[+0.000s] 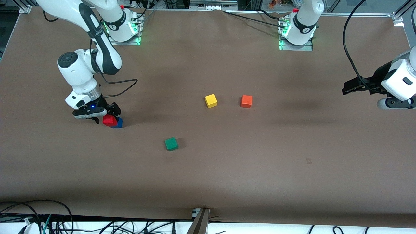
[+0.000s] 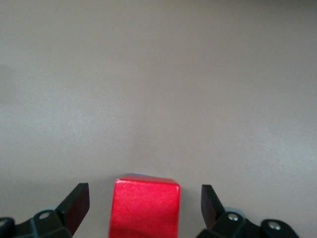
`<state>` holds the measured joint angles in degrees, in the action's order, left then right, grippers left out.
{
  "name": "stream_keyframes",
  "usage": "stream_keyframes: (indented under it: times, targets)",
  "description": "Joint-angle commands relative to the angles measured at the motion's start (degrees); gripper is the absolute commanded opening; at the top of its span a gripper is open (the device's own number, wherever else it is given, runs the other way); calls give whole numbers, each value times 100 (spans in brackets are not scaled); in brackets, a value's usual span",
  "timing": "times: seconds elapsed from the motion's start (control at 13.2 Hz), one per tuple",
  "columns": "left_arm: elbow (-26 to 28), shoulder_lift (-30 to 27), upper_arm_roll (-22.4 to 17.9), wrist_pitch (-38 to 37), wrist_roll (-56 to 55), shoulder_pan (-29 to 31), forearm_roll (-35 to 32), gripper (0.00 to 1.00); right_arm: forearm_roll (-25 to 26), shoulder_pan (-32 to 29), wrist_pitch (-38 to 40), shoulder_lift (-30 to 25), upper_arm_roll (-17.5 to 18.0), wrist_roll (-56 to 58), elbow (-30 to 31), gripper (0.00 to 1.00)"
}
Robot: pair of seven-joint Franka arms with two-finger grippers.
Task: Pass red block to right arm, stack on blue
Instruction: 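Open the right gripper and lift it off the red cube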
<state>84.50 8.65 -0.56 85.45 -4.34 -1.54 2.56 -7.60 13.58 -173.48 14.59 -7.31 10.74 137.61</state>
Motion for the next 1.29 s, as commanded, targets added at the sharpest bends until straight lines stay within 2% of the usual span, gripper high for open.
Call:
stream_keyframes:
  times: [0.0,0.15,0.3,0.61,0.83,0.91,1.06,1.21]
  targets:
    - [31,-65,-5,-28,-58,4,87,100,66,4,665,-325,-34,-28,-172,100]
    - [22,-65,-5,-28,-58,-5,87,100,66,4,1147,-544,-60,-37,-295,100]
    - [22,-56,-5,-28,-58,-5,87,100,66,-5,2068,-685,-130,-37,-706,100]
    - [22,-65,13,-28,-76,-5,87,100,390,-13,4677,-914,-297,-264,-2208,100]
    - [22,-65,4,-28,-76,-5,87,100,435,-13,6208,-1133,-298,-554,-3096,100]
    - [22,-56,-5,-28,-76,-5,87,100,652,-13,6648,-1204,-297,-651,-3334,100]
    - [22,-56,-5,-28,-76,-5,87,100,848,-22,7230,-1362,-306,-679,-3730,100]
    - [14,-65,-5,-28,-76,-5,87,100,971,-40,7381,-1328,-429,-469,-4196,100]
